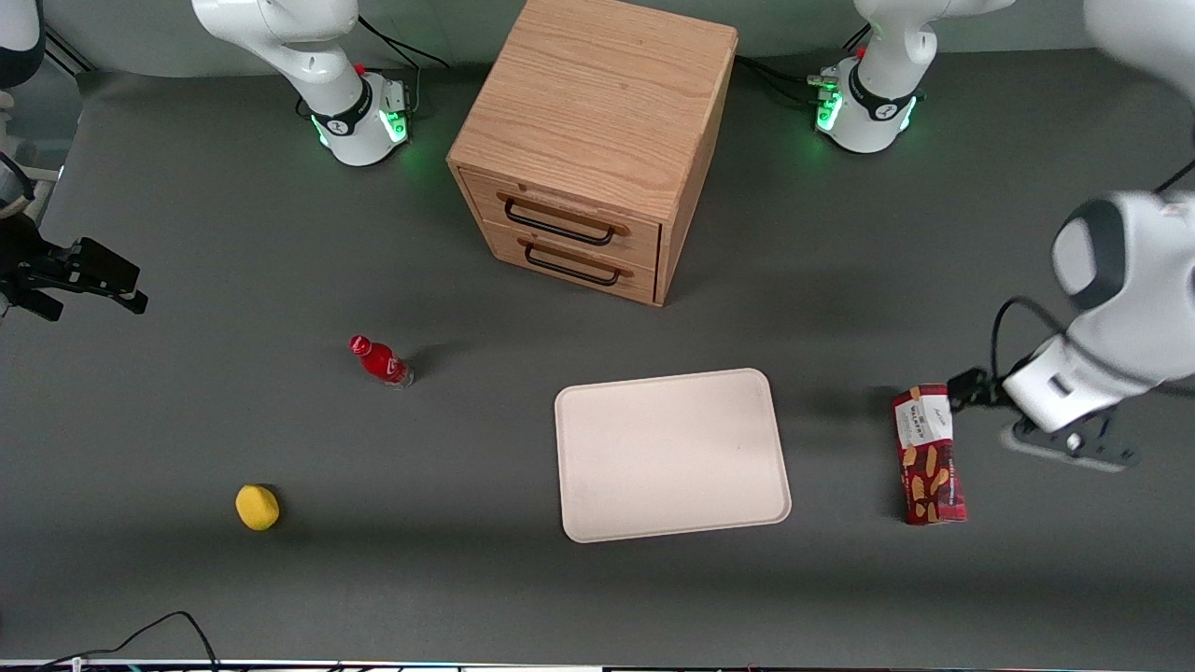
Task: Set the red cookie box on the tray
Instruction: 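Close the left gripper on the red shortbread box and lift it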
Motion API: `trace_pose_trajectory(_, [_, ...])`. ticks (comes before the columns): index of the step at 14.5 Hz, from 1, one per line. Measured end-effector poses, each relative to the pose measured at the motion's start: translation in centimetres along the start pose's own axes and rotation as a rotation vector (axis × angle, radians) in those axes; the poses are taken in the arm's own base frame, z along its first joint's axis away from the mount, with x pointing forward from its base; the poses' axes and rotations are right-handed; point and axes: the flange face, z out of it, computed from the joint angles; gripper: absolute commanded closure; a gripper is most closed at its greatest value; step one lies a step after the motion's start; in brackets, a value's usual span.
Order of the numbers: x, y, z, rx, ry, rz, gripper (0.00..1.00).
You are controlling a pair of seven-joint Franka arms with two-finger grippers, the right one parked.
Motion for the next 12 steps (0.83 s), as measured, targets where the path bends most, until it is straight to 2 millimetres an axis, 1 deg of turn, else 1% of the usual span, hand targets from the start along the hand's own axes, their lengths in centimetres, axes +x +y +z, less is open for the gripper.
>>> trace_pose_trajectory(2, [1.1,-0.3,4.7,0.008,0.040,-0.014,0.00])
trace_pose_trajectory(4, [1.6,-0.7,9.0,0.018,0.060,-0.015,0.00])
trace_pose_trajectory(6, [1.5,-1.1,12.5,0.029,0.070,-0.012,0.00])
trace_pose_trajectory(7, [1.5,-1.3,13.7,0.030,0.075,-0.013,0.02])
trace_pose_trajectory(8, [1.5,-1.5,14.7,0.030,0.079,-0.015,0.38])
trace_pose_trajectory(9, [1.5,-1.5,15.4,0.029,0.083,-0.016,0.68])
trace_pose_trajectory(10, [1.5,-1.5,15.8,0.028,0.085,-0.021,1.00])
trace_pose_trajectory(12, [1.5,-1.5,16.0,0.027,0.084,-0.042,1.00])
